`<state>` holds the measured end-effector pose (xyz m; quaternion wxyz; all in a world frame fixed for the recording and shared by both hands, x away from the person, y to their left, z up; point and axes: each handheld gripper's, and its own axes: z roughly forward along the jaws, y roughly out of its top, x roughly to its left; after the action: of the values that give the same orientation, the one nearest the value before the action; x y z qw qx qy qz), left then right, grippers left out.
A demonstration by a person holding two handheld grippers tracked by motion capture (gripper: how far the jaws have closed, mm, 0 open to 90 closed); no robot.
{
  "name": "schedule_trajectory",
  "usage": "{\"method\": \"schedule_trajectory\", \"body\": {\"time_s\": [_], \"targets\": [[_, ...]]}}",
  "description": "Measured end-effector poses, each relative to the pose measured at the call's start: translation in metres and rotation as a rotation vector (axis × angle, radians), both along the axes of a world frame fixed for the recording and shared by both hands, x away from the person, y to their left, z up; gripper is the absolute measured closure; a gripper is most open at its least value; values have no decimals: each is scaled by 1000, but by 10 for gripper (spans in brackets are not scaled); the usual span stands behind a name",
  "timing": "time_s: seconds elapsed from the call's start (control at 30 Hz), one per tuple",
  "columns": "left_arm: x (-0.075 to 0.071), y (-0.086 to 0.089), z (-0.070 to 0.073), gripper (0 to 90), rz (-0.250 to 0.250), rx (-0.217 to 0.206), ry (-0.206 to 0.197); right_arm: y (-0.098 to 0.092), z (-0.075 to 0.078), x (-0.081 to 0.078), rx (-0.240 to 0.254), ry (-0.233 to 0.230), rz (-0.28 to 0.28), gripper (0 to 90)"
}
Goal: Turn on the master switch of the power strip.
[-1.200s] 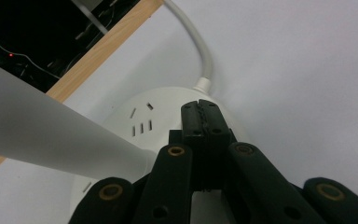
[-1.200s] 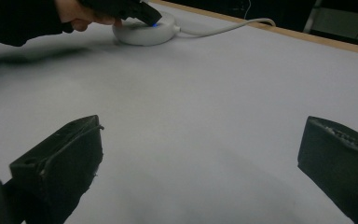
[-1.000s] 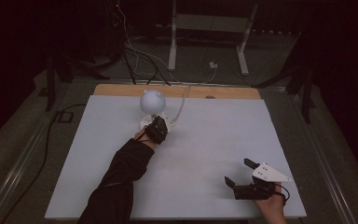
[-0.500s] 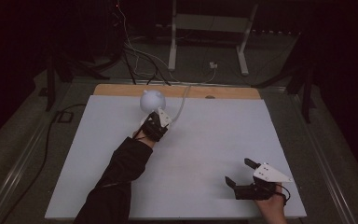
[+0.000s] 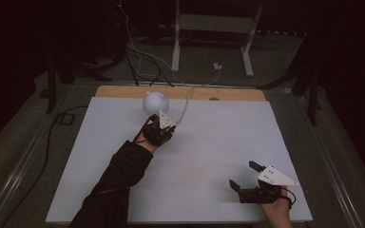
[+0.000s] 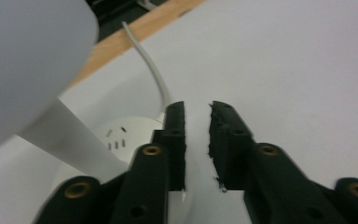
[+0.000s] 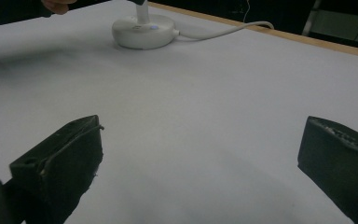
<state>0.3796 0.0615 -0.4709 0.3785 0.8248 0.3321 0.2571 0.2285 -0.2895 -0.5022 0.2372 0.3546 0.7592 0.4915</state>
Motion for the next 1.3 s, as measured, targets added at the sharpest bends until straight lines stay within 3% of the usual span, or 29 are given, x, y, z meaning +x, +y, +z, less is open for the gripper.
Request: {"method": "schedule_trajectory", "body": {"time_s": [0.17,0.3,0.5,0.67,0.7,0.77,0.8,0.97,1.3], "targets": [[-3,5,2,678,-35,-25,32,0,0,0,1,0,0,0],[-5,7,3,554,-69,-45,84,-1,1,0,2,-4,-2,0],[-8,11,5,360,-97,-62,124,0,0,0,2,2,-2,0],[-9,19,7,250,-117,-78,173,-1,0,0,3,0,-3,0],[-8,21,8,123,-132,-85,193,-1,0,0,4,1,-2,0],[-9,24,9,89,-157,-95,216,0,0,0,3,1,-2,0],[-9,25,9,11,-169,-101,229,0,0,0,3,3,-2,0],[-15,33,13,2,-202,-102,242,0,0,0,3,2,-3,0],[-31,55,16,2,-205,-80,240,1,0,0,-1,-1,1,0]]}}
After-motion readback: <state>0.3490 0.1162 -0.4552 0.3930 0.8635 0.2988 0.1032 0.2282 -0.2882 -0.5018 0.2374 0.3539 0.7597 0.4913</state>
